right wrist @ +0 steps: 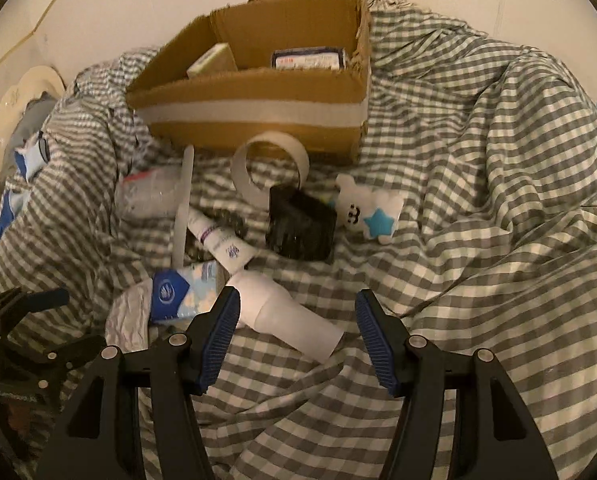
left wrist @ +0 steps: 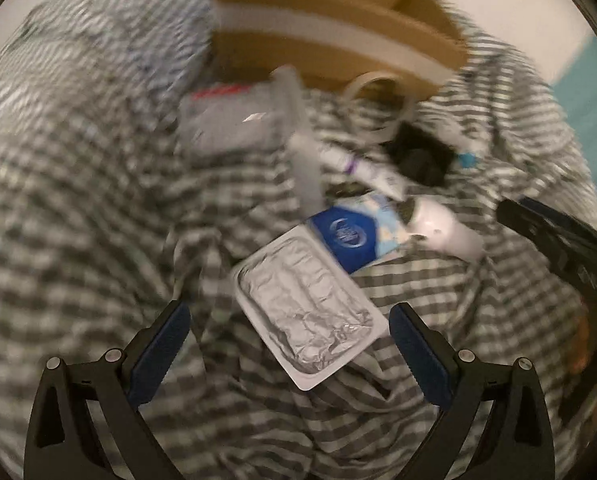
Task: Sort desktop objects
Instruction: 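Grasp the foil blister tray with left tool while right tool grasps white bottle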
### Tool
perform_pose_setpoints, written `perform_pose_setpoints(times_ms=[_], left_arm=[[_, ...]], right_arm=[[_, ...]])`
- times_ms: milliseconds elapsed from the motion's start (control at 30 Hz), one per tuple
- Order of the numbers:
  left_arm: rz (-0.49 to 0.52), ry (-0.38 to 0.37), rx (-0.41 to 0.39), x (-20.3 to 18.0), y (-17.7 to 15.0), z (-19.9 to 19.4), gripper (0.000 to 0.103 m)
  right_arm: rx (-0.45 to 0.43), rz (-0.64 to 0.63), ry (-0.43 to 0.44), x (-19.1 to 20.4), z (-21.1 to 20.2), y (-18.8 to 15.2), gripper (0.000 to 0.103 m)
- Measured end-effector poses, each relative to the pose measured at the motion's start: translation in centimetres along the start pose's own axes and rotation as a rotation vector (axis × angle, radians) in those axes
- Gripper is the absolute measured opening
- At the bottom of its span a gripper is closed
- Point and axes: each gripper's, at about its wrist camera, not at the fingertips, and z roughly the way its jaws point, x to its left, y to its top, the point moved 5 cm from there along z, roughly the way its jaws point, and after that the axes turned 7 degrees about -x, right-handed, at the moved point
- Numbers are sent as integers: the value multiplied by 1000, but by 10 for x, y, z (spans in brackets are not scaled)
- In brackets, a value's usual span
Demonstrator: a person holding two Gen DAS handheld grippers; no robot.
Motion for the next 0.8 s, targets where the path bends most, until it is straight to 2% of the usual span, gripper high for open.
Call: perform_pose_setpoints(times_ms=[67, 167, 300, 333, 500, 600, 733, 800], left_arm=[[-75, 2, 32, 2, -4, 9, 102], [-166, 42, 38, 9, -5, 14, 102], [-218, 41, 79, 10, -7, 21, 102], [-217, 32, 101, 7, -8, 25, 102], [-168, 42, 128, -8, -7, 39, 102], [-162, 54, 159, -10, -8, 55, 102], [-162, 58, 175, -9, -9, 66, 100], [-150, 47, 168, -10, -9, 64, 92]], right_arm=[[27, -47, 41, 6, 5, -1, 60], [81, -188, 78, 20, 16, 1, 60], [142, -441, 71, 38, 34, -3, 60], [159, -460, 65, 38, 39, -5, 60], [243, -440, 84, 32, 67, -24, 60], [296, -425, 76, 28, 81, -33, 55], [290, -400, 89, 27, 84, -31, 51], [284, -406, 78, 27, 83, -33, 51]])
